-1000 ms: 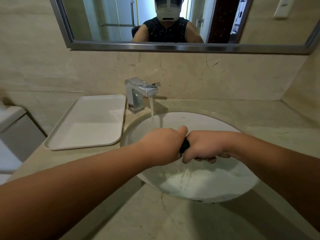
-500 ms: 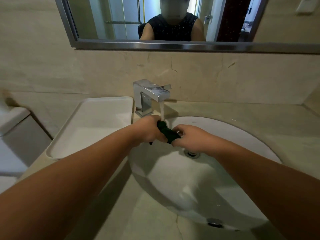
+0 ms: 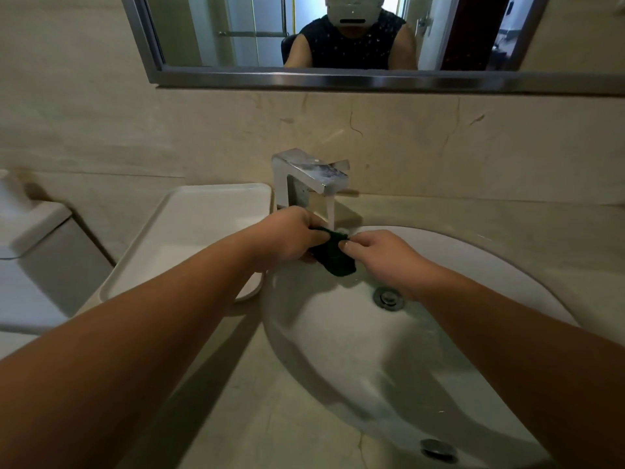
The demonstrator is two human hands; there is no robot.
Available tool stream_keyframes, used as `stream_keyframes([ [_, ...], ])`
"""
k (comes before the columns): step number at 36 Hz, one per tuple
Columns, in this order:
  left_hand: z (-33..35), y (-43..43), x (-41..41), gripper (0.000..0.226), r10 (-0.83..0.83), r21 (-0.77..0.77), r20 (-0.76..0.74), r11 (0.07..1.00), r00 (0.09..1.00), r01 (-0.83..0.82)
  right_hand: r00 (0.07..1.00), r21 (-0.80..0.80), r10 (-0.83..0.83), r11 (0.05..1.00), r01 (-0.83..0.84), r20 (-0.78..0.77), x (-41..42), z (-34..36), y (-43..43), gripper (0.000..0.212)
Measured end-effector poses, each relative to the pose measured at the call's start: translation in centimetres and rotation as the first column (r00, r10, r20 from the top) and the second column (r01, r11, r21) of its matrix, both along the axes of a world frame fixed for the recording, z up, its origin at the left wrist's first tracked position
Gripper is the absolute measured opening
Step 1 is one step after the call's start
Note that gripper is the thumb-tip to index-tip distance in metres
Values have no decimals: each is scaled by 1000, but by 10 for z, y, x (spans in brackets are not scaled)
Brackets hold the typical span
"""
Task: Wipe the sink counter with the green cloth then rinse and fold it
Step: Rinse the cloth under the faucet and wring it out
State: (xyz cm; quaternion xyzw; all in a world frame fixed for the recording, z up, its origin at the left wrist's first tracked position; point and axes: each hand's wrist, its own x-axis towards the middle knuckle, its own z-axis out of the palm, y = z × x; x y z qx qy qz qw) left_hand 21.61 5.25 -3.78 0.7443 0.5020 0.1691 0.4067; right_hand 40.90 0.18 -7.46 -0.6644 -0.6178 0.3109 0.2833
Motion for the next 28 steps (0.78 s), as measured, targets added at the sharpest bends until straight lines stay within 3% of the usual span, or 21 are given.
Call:
stream_keyframes([
  [2, 2, 0, 0, 22, 21, 13, -8, 1000, 1000, -20, 999, 24, 9, 1000, -10, 46, 3, 3, 2, 24],
  [6, 7, -3, 4, 21, 60, -25, 61, 998, 996, -59, 1000, 35, 27, 999, -27, -3, 2, 10, 4, 51],
  [9, 12, -9, 9, 22, 54, -51, 103, 997, 993, -49, 997, 82, 59, 995, -55, -44, 0, 11, 8, 29],
  [12, 13, -12, 11, 24, 59, 38, 76, 997, 995, -62, 1000, 135, 12, 991, -12, 2, -1, 15, 8, 4],
  [15, 11, -11, 6, 18, 54, 119, 50, 991, 997, -60, 995, 206, -52, 978, 33, 88, 2, 22, 9, 19],
  [19, 14, -8, 0, 4, 39, 163, 50, 985, 998, -46, 994, 271, -86, 960, 64, 71, 1, 36, 6, 15],
  [23, 20, -5, 1, 11, 26, 209, -6, 978, 1000, -25, 995, 300, -93, 951, 75, 43, -2, 46, 5, 17],
  [25, 20, -5, 0, 9, 63, 152, 89, 986, 994, -76, 993, 305, -89, 950, 61, 79, 0, 51, 6, 16],
  [28, 15, -5, -6, 11, 183, -5, 341, 981, 922, -193, 987, 187, 10, 982, -40, 162, 7, 54, 3, 25],
])
